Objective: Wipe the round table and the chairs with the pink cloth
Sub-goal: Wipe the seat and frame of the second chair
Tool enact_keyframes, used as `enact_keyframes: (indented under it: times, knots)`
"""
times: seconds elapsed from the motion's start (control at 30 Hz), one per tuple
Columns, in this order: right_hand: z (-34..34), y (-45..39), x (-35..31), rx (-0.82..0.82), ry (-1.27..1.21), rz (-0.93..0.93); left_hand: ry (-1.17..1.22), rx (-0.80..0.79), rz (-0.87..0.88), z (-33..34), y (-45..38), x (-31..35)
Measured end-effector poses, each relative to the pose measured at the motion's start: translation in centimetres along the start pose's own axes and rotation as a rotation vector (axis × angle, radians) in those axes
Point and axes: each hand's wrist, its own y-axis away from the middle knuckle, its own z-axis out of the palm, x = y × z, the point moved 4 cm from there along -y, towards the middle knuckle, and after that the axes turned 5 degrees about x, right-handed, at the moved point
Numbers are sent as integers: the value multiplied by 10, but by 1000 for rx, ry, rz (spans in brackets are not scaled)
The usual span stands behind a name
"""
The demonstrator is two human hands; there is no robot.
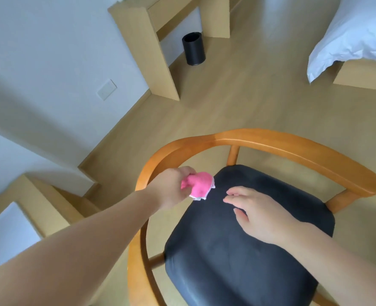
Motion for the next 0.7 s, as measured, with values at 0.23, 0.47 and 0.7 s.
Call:
enact_keyframes:
  times: [0.23, 0.47, 0.7]
  knots:
    - [51, -20, 24, 58, 10, -107, -637, 180, 695, -7, -58, 3]
    - [80, -45, 21, 89, 50, -167, -959, 47, 668, 11, -96, -18]
    - [83, -48, 7, 56, 120, -219, -1271, -84, 558, 27, -98, -40]
